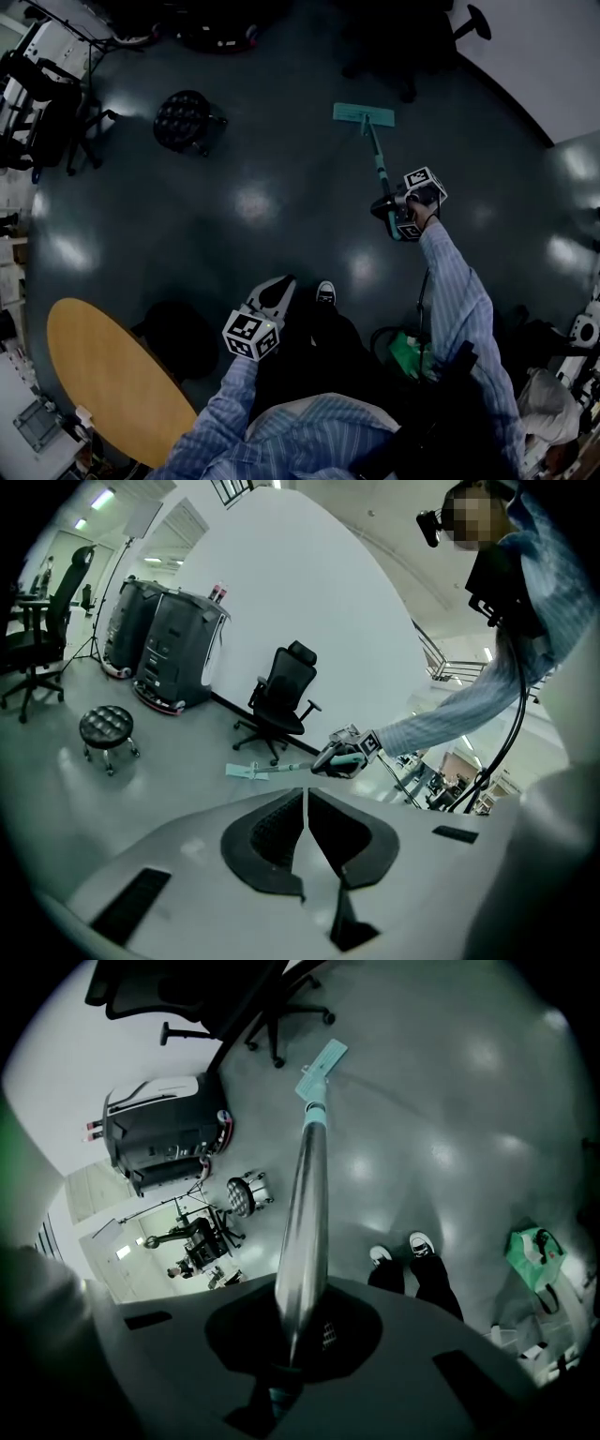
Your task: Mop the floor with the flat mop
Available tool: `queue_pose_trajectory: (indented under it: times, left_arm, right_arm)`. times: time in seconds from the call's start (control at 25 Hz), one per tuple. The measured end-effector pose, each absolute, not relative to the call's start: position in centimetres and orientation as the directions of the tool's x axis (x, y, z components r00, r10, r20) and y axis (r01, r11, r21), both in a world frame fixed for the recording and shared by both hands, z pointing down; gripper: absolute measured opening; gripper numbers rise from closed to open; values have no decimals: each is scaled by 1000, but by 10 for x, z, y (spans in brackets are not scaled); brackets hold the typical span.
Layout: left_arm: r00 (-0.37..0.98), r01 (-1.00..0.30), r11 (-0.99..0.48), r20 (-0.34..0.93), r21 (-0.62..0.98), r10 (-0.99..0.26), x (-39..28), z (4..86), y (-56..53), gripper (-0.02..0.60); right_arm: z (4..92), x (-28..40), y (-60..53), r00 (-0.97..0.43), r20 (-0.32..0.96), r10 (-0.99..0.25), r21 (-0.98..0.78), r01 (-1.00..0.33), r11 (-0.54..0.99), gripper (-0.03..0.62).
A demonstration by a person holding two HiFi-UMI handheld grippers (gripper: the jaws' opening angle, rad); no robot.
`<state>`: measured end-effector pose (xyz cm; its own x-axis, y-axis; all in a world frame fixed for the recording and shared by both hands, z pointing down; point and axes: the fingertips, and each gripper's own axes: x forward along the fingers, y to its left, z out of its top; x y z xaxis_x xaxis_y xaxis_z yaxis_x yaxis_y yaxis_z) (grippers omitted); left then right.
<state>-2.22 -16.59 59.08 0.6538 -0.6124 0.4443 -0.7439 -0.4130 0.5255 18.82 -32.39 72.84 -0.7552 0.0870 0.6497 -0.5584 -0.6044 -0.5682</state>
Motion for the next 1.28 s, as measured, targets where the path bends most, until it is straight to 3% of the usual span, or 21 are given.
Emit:
queue_pose_trajectory:
  times: [0.68, 1.28]
  left_arm:
    - [685, -723, -446, 465, 528, -561, -116, 607, -257, 18]
    - [704, -703, -467, 429, 536, -566, -151, 613, -283, 18]
  right_arm:
    - [747, 130, -430, -734, 680, 0, -558, -517, -649, 18]
    - [739, 103, -351, -733, 680, 10, -548, -517, -657, 17]
